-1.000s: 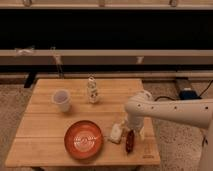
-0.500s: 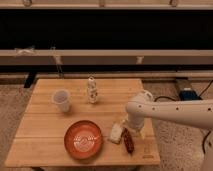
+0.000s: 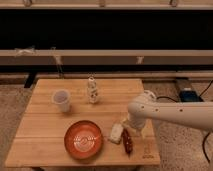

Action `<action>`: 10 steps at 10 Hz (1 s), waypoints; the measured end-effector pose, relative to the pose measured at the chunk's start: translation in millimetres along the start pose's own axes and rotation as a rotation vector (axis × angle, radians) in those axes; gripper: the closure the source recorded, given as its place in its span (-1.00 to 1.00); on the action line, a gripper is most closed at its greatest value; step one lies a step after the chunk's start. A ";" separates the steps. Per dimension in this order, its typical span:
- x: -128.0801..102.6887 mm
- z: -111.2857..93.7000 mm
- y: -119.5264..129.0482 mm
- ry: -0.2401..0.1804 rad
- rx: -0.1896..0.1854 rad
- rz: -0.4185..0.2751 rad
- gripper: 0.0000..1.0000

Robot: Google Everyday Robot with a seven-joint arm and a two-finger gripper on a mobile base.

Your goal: Place the pepper on the white sponge

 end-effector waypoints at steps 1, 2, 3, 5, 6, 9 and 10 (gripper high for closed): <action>-2.6 -1.4 0.3 0.005 -0.003 -0.007 -0.60; -7.1 -3.6 0.4 0.013 -0.007 -0.025 -0.60; -11.1 -5.6 3.1 0.011 -0.008 -0.044 -0.60; -31.4 -11.3 18.1 -0.021 -0.005 -0.081 -0.60; -39.8 -12.4 24.9 -0.040 -0.003 -0.090 -0.60; -60.9 -5.3 33.0 -0.106 -0.011 -0.143 -0.60; -63.8 -1.9 33.8 -0.117 -0.016 -0.153 -0.60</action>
